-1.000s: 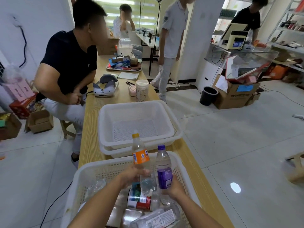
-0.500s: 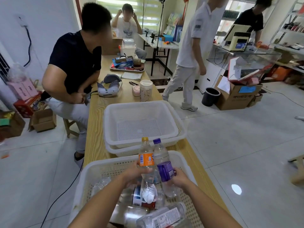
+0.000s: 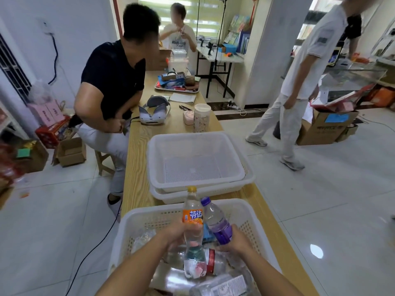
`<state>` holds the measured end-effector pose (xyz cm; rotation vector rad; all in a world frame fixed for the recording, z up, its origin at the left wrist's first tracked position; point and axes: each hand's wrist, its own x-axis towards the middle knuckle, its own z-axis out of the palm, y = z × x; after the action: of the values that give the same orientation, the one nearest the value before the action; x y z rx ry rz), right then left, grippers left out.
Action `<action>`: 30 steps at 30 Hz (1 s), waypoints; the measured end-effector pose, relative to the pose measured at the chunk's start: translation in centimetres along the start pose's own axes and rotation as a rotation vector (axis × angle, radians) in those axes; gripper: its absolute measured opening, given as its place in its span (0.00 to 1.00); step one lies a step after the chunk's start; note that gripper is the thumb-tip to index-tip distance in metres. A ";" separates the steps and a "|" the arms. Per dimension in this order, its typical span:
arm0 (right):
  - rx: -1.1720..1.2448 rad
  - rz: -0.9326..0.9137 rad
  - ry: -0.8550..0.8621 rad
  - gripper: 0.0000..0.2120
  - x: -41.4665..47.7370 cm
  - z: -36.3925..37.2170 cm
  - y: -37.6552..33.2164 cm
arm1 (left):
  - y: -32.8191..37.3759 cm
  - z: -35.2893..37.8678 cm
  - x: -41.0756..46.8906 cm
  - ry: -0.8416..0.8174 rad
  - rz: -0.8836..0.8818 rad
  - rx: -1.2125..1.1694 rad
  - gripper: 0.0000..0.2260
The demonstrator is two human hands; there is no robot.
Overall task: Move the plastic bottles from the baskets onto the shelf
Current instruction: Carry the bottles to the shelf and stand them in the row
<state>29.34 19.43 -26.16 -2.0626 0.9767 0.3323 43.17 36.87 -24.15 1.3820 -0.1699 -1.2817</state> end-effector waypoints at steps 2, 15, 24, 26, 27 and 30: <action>0.002 -0.002 0.016 0.30 0.1 0.2 0.1 | -0.2 0.1 0.0 -0.002 -0.005 -0.012 0.28; 0.487 0.066 0.029 0.21 -2.3 -1.4 -1.3 | 1.4 -0.4 -1.0 0.026 0.106 0.156 0.21; 0.976 -0.010 -0.006 0.32 -7.8 -2.4 -2.3 | 4.1 1.2 -3.5 -0.065 0.239 0.005 0.16; 1.157 -0.008 -0.108 0.33 -9.4 -2.3 -2.1 | 4.6 1.6 -4.0 -0.102 0.251 0.024 0.13; 1.242 0.000 -0.144 0.33 -10.0 -2.2 -2.0 | 4.8 1.9 -4.3 -0.117 0.260 0.040 0.12; 1.453 -0.044 -0.159 0.30 -11.9 -1.6 -1.7 | 5.0 2.9 -5.3 -0.156 0.256 0.055 0.10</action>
<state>22.55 25.10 -17.85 -0.7049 0.6883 -0.2251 41.79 37.40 -16.45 1.2601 -0.4771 -1.1755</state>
